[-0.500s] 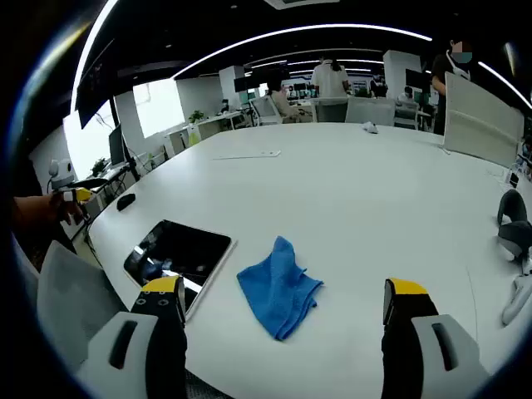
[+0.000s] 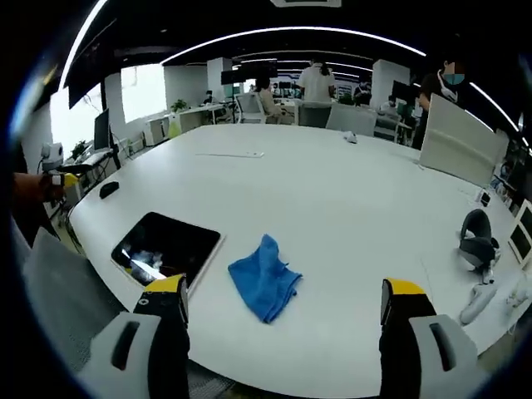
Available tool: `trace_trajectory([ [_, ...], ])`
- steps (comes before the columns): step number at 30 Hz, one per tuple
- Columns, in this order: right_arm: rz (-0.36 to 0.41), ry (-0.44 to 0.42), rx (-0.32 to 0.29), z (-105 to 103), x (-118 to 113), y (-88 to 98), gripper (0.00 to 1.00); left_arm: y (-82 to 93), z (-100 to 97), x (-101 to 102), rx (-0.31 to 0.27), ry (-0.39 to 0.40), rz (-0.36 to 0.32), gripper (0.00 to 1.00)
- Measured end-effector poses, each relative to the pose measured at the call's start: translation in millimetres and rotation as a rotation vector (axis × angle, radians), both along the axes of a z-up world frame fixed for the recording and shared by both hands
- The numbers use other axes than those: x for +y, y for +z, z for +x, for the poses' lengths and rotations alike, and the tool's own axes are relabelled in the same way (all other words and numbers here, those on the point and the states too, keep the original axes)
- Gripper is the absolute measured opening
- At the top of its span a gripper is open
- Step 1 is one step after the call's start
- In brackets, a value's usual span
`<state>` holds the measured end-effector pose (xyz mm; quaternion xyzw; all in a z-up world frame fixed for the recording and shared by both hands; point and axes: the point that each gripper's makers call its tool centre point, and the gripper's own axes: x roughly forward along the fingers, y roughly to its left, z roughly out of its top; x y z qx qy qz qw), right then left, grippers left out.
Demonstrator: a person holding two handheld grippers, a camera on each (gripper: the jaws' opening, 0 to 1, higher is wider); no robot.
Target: Wipe the mirror surface with the cleaning cloth until all visible marks leave the cleaned area.
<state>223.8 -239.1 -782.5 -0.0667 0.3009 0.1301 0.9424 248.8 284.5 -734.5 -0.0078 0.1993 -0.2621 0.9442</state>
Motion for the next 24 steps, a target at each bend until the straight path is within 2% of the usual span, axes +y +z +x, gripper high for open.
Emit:
trace_trajectory([
  [2,-0.002,-0.005,-0.001,4.4,0.7,-3.0,0.91,-1.5,-5.7,0.2,0.013,0.031,-0.004,0.99],
  [5,-0.008,0.050,-0.001,12.0,5.9,-5.3,0.91,2.1,-17.7,-7.3,-0.006,0.044,0.019,0.99],
  [6,-0.010,0.054,0.010,12.7,5.3,-6.5,0.90,1.2,-20.1,-8.7,0.004,0.049,0.014,0.99],
  [11,0.009,0.070,-0.018,25.5,3.4,8.6,0.89,3.1,-29.7,-17.8,0.000,0.078,0.005,0.99],
  [16,0.028,0.076,-0.037,34.2,5.3,16.5,0.87,5.6,-28.2,-25.8,-0.016,0.065,0.016,0.99],
  [19,0.005,0.111,-0.056,36.9,10.3,19.2,0.85,9.7,-26.5,-28.8,-0.028,0.068,0.008,0.99],
  [21,0.022,0.109,-0.048,39.6,11.1,17.3,0.85,10.4,-26.3,-33.6,-0.028,0.067,0.014,0.99],
  [24,0.041,0.094,-0.014,40.2,16.1,10.3,0.69,8.2,-28.6,-43.2,-0.008,0.062,0.021,0.99],
])
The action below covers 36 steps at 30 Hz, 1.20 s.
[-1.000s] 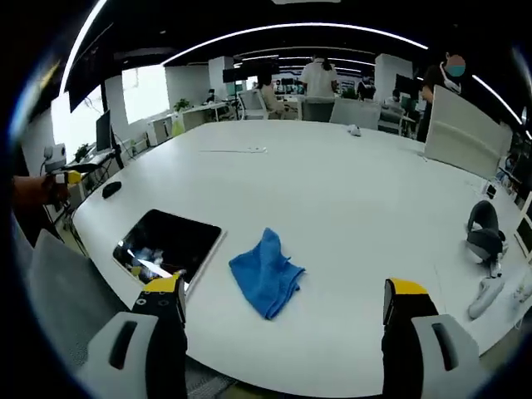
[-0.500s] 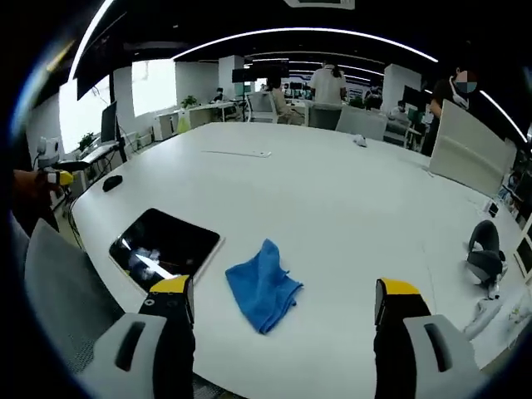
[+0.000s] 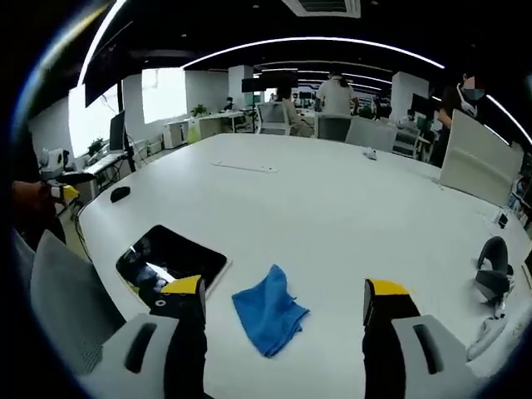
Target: Wipe the mirror surface with the cleaning cloth until all visible marks leave the cleaned area.
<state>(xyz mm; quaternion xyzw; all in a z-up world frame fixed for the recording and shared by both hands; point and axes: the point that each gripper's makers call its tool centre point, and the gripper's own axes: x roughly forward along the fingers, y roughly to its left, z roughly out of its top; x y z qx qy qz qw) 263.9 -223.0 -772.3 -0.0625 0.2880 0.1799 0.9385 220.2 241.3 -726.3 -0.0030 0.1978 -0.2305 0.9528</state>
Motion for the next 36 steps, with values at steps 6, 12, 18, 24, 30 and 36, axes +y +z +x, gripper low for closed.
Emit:
trace_trajectory([
  [6,-0.003,0.003,0.030,8.8,13.1,-26.2,0.43,-5.8,2.6,-1.8,0.007,0.006,-0.016,0.99],
  [12,-0.030,0.011,0.121,18.3,24.5,-69.3,0.36,-8.2,1.1,-3.7,0.011,0.007,-0.023,0.99],
  [18,-0.052,-0.008,0.160,24.3,27.3,-91.9,0.23,-11.0,-1.2,-4.5,0.022,0.006,-0.015,0.99],
  [24,-0.033,-0.029,0.190,20.0,30.2,-99.0,0.15,-5.9,2.0,2.3,0.008,0.029,-0.026,0.99],
  [30,-0.061,-0.089,0.218,19.4,10.7,-108.6,0.17,-6.7,3.6,4.0,0.008,0.030,-0.025,0.99],
  [36,-0.048,-0.015,0.138,22.5,25.6,-94.3,0.18,-8.6,2.8,1.7,0.015,0.029,-0.026,0.99],
])
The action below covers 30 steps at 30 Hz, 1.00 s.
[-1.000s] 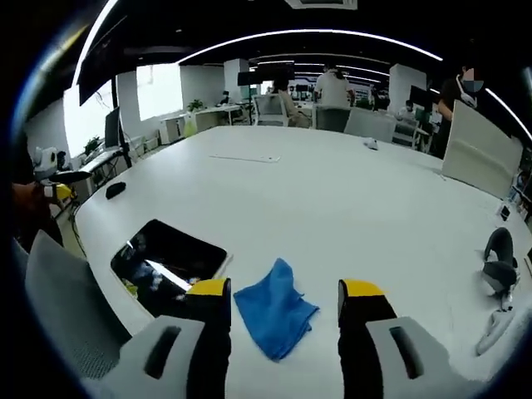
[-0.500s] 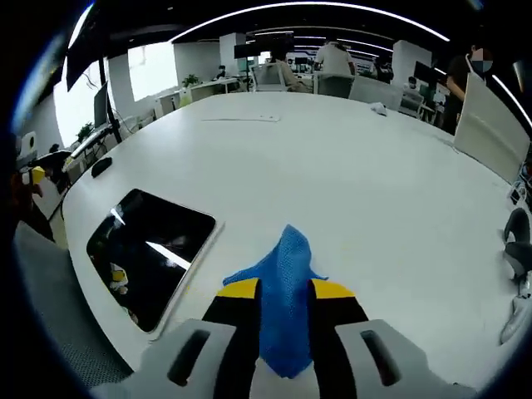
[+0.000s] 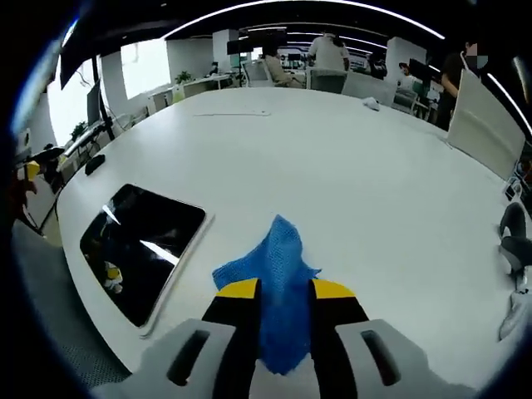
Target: Wipe the mirror surface with the cleaning cloth until all visible marks leave the cleaned area.
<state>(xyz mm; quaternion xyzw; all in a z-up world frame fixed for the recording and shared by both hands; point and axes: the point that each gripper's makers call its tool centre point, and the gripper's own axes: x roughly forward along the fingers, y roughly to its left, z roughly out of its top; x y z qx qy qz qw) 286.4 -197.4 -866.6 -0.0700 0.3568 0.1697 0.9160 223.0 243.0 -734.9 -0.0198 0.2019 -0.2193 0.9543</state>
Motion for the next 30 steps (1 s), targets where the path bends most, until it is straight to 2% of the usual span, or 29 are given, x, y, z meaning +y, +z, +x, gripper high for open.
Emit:
trace_trajectory([
  [1,0.034,0.023,-0.008,-0.3,8.7,2.6,0.19,0.3,-0.4,-2.4,0.001,-0.003,0.002,0.99],
  [2,0.022,0.027,-0.002,-0.7,8.4,0.5,0.21,0.7,-0.3,-3.7,0.001,-0.006,0.004,0.99],
  [3,-0.036,0.040,0.030,-2.8,4.1,-7.8,0.23,0.6,0.5,-4.3,0.000,-0.008,0.003,0.99],
  [4,-0.063,0.043,0.046,-4.1,1.9,-11.9,0.24,0.6,0.9,-5.3,0.002,-0.010,0.002,0.99],
  [5,-0.055,0.040,0.053,-4.2,2.5,-15.8,0.23,0.7,0.9,-6.9,0.003,-0.014,0.003,0.99],
  [6,-0.054,0.034,0.073,-6.1,1.7,-19.1,0.22,1.0,1.5,-8.4,0.003,-0.019,0.008,0.99],
  [7,-0.059,-0.008,0.131,-12.4,-5.1,-25.9,0.20,2.0,2.3,-9.6,0.003,-0.021,0.007,0.99],
  [8,-0.059,-0.011,0.100,-8.2,-7.3,-22.2,0.19,2.8,3.2,-10.1,0.000,-0.022,0.006,0.99],
  [11,-0.055,-0.031,0.114,-10.2,-8.5,-19.7,0.18,3.8,6.4,-9.7,-0.010,-0.022,-0.001,0.99],
  [13,-0.086,-0.025,0.117,-10.7,-11.4,-22.9,0.01,3.5,6.6,-10.9,-0.012,-0.026,-0.003,0.99],
  [14,-0.090,-0.018,0.103,-8.9,-11.4,-24.3,0.01,2.2,6.5,-11.4,-0.010,-0.030,-0.003,0.99],
  [16,-0.061,-0.071,0.121,-9.2,-10.6,-23.2,0.00,-0.3,6.2,-11.1,-0.008,-0.036,-0.001,0.99],
  [19,-0.066,-0.084,0.128,-8.0,-9.5,-21.5,0.00,-2.7,4.1,-11.6,-0.003,-0.045,-0.002,0.99],
  [20,-0.042,-0.094,0.138,-9.1,-6.4,-19.2,0.00,-3.6,3.3,-11.5,0.000,-0.047,0.001,0.99],
  [21,0.024,-0.117,0.165,-8.9,0.5,-17.8,0.00,-4.4,2.2,-11.4,0.005,-0.049,0.004,0.99],
  [22,0.047,-0.123,0.165,-6.4,3.6,-14.6,0.00,-5.1,2.2,-10.4,0.006,-0.049,0.004,0.99],
  [25,0.053,-0.097,0.122,2.7,14.5,6.3,0.00,-6.3,3.3,-6.4,0.005,-0.044,0.000,0.99],
  [30,0.131,-0.058,0.094,18.2,45.9,33.6,0.00,-7.2,5.5,-5.1,0.003,-0.038,-0.006,0.99],
])
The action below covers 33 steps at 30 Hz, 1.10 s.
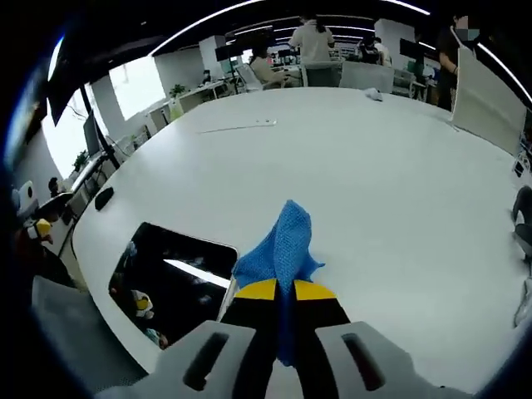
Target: Wipe the mirror surface with the cleaning cloth until all visible marks leave the cleaned area.
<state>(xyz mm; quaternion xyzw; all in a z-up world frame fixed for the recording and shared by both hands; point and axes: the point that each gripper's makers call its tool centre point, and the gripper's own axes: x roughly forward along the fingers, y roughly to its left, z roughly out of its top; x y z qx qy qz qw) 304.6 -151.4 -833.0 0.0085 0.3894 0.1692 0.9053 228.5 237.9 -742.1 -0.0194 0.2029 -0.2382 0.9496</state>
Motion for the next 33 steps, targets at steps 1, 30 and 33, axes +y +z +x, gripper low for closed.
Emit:
trace_trajectory([
  [1,0.006,0.007,-0.006,2.5,5.3,3.0,0.00,0.5,0.2,-0.5,-0.003,0.000,-0.001,0.99],
  [30,-0.045,0.127,0.100,11.9,72.9,-44.4,0.00,-10.6,-4.7,-13.9,0.015,-0.030,0.033,0.99],
  [33,-0.041,0.140,0.101,11.5,78.3,-44.2,0.00,-9.9,-3.1,-13.0,0.013,-0.028,0.035,0.99],
])
